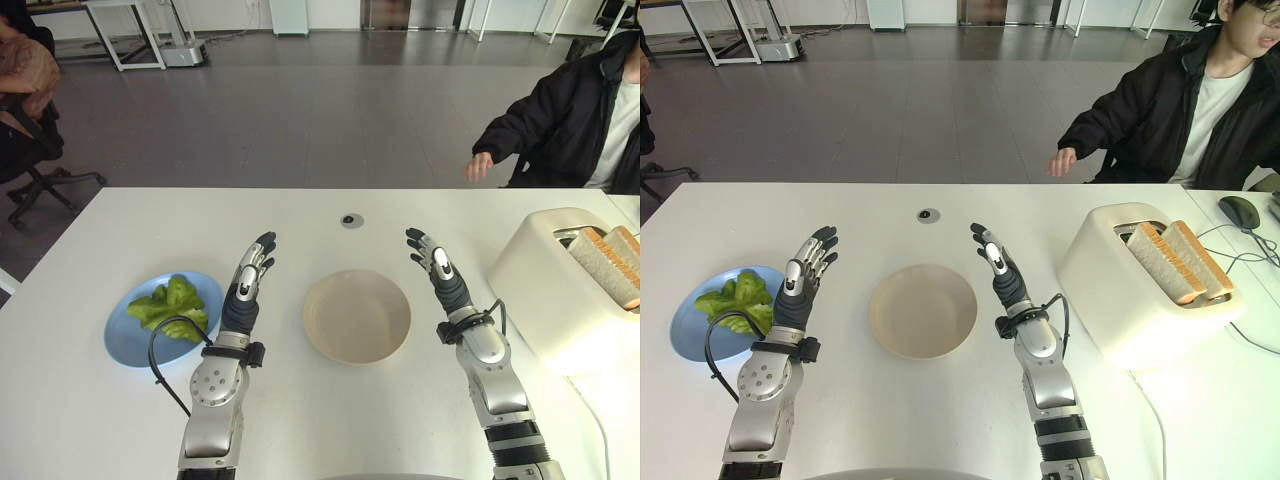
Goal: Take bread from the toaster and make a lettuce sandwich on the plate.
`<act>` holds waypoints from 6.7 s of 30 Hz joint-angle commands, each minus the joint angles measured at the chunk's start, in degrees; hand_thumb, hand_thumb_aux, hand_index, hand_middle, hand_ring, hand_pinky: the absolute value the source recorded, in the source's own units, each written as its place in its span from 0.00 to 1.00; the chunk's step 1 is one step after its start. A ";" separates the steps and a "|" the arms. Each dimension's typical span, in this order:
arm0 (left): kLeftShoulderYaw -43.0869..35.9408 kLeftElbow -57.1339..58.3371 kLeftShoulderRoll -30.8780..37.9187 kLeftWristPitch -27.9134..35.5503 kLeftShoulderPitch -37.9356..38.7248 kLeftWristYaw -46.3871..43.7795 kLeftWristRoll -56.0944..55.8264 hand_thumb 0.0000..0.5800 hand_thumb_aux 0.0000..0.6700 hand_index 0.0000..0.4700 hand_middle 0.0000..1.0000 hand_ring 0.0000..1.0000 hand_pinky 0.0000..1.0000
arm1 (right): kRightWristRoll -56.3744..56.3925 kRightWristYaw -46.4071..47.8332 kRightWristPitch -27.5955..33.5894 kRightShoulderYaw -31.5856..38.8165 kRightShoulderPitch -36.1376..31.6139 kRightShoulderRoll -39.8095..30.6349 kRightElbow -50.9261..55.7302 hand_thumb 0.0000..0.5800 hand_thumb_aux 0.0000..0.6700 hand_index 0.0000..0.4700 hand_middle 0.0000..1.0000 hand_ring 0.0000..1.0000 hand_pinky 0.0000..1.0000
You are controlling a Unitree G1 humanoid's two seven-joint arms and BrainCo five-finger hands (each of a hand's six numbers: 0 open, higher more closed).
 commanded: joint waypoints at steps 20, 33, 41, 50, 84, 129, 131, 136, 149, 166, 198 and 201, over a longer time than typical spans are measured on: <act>-0.15 -1.75 -0.19 1.45 1.56 -0.24 0.34 0.00 0.00 0.00 0.00 0.00 0.00 | 3.62 8.95 12.78 -4.05 -20.34 -9.34 -11.17 0.00 0.00 0.00 0.00 0.00 0.00; 1.13 -2.45 0.85 2.21 2.71 1.75 1.81 0.00 0.00 0.00 0.00 0.00 0.00 | -34.83 20.82 -7.00 5.09 -47.11 -56.85 18.95 0.00 0.00 0.00 0.00 0.00 0.00; 2.38 -2.75 0.99 1.98 3.79 1.88 1.41 0.00 0.00 0.00 0.00 0.00 0.00 | -43.21 27.03 -7.59 7.47 -42.96 -66.64 24.88 0.00 0.00 0.00 0.00 0.00 0.00; 4.69 -6.03 -0.06 1.60 8.00 3.60 1.60 0.00 0.00 0.00 0.00 0.00 0.00 | -45.00 29.81 -10.16 10.94 -40.37 -64.65 31.16 0.00 0.00 0.00 0.00 0.00 0.00; 5.31 -7.00 -0.02 3.05 7.82 4.00 1.22 0.00 0.00 0.00 0.00 0.00 0.00 | -37.48 36.23 -18.35 9.40 -33.29 -70.25 32.07 0.53 0.31 0.31 0.00 0.00 0.00; 4.12 -6.69 0.91 5.31 4.82 3.36 1.87 0.00 0.00 0.00 0.00 0.00 0.00 | -8.33 48.47 -4.13 20.36 -36.39 -15.15 29.13 1.00 1.00 1.00 0.00 0.00 0.00; 4.08 -6.71 0.93 5.47 4.68 3.36 1.83 0.00 0.00 0.00 0.00 0.00 0.00 | -9.15 48.03 -4.85 21.09 -35.72 -14.24 30.02 1.00 1.00 1.00 0.00 0.00 0.00; 3.90 -6.69 0.72 5.47 4.63 3.47 1.89 0.00 0.00 0.00 0.00 0.00 0.00 | -10.84 46.65 -7.70 22.49 -35.38 -12.67 33.20 1.00 1.00 1.00 0.00 0.00 0.00; 3.06 -6.36 0.59 5.66 4.40 3.48 1.89 0.00 0.00 0.00 0.00 0.00 0.00 | -10.59 46.06 -9.89 21.38 -38.70 -11.25 36.43 1.00 1.00 1.00 0.00 0.00 0.00; 2.55 -5.81 0.71 5.46 3.78 3.51 1.72 0.00 0.00 0.00 0.00 0.00 0.00 | -10.45 46.49 -9.53 21.59 -36.42 -9.74 31.61 1.00 1.00 1.00 0.00 0.00 0.00; 9.09 -8.97 15.98 7.59 -0.75 1.75 17.12 0.00 0.00 0.00 0.00 0.00 0.00 | -3.41 41.36 -17.58 10.67 -50.01 -9.80 34.51 0.00 0.00 0.00 0.00 0.00 0.00; 11.97 -10.83 30.08 10.56 -2.88 -0.72 36.48 0.00 0.00 0.00 0.00 0.00 0.00 | -2.06 41.21 -15.64 8.64 -49.77 -10.92 32.25 0.00 0.00 0.00 0.00 0.00 0.00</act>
